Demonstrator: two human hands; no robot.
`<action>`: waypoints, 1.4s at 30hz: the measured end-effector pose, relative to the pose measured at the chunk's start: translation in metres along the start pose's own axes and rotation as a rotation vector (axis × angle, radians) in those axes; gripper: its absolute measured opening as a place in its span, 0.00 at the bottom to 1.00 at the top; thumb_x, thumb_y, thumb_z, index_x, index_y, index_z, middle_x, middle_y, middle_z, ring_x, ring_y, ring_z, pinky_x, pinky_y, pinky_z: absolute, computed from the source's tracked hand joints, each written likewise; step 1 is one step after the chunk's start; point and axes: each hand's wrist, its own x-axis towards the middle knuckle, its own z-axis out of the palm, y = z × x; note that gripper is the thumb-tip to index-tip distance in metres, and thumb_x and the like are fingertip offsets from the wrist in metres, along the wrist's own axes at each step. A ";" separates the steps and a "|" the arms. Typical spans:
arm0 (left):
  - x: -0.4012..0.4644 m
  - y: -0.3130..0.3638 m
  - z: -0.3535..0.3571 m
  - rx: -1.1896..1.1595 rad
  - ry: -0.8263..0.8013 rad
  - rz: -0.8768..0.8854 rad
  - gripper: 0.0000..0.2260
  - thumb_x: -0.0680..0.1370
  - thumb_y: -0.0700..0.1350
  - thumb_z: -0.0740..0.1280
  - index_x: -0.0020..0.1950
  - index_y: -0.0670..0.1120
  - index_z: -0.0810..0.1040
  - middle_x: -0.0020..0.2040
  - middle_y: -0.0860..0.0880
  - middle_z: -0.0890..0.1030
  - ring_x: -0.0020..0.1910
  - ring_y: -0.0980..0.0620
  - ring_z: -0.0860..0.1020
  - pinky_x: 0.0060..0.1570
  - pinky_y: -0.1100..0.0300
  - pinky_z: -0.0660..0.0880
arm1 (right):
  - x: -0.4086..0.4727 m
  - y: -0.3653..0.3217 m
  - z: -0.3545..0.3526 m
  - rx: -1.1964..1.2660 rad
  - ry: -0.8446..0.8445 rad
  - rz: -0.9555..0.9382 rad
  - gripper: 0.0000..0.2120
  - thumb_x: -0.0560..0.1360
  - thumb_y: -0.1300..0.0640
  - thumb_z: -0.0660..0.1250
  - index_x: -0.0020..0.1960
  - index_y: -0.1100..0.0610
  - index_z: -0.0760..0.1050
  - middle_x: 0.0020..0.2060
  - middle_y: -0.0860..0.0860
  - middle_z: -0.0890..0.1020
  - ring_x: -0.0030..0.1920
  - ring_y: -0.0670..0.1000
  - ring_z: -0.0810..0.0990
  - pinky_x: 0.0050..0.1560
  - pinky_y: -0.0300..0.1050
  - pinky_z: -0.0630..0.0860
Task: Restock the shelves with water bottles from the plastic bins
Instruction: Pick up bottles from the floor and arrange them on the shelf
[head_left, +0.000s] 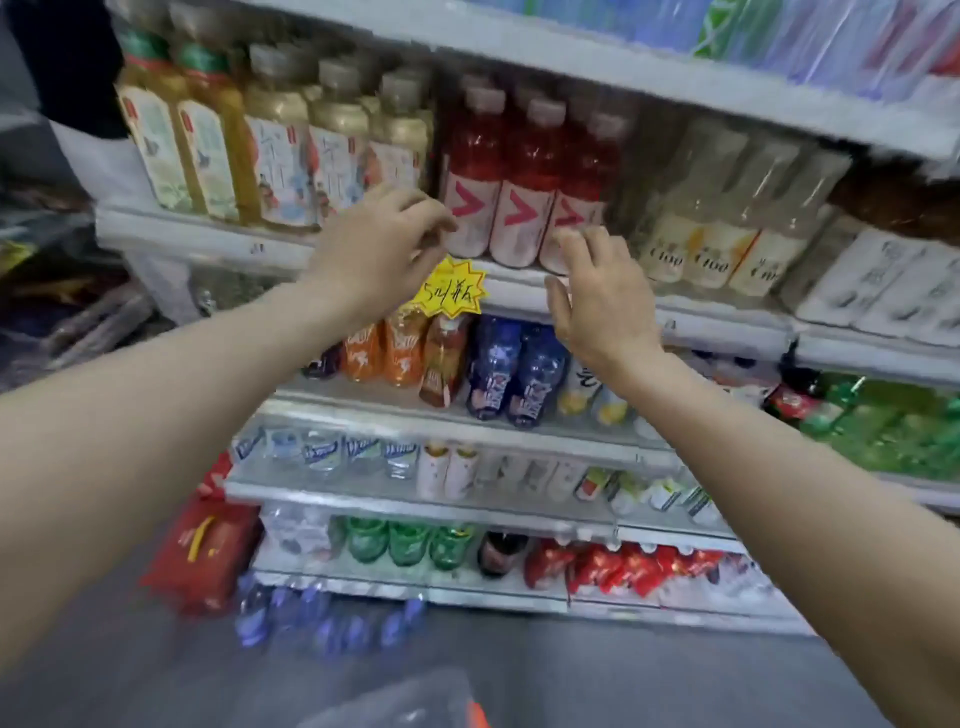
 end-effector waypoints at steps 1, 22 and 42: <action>-0.012 -0.004 0.005 0.004 -0.037 -0.007 0.12 0.78 0.48 0.65 0.60 0.47 0.78 0.58 0.44 0.79 0.57 0.41 0.75 0.50 0.49 0.73 | -0.011 -0.007 0.006 0.001 -0.042 -0.008 0.17 0.75 0.59 0.63 0.63 0.62 0.72 0.55 0.61 0.76 0.50 0.64 0.75 0.47 0.58 0.74; -0.166 -0.007 0.142 -0.036 -0.458 0.068 0.12 0.75 0.45 0.70 0.58 0.44 0.79 0.53 0.43 0.80 0.52 0.39 0.76 0.48 0.47 0.76 | -0.181 -0.058 0.133 0.222 -0.474 0.061 0.19 0.76 0.52 0.57 0.64 0.59 0.73 0.54 0.58 0.76 0.50 0.61 0.75 0.45 0.55 0.74; -0.373 -0.119 0.402 -0.383 -0.833 0.341 0.14 0.72 0.43 0.65 0.56 0.44 0.79 0.52 0.45 0.79 0.50 0.42 0.75 0.52 0.53 0.68 | -0.423 -0.223 0.352 0.331 -0.781 0.890 0.20 0.70 0.55 0.65 0.60 0.61 0.77 0.50 0.59 0.79 0.44 0.64 0.78 0.42 0.56 0.78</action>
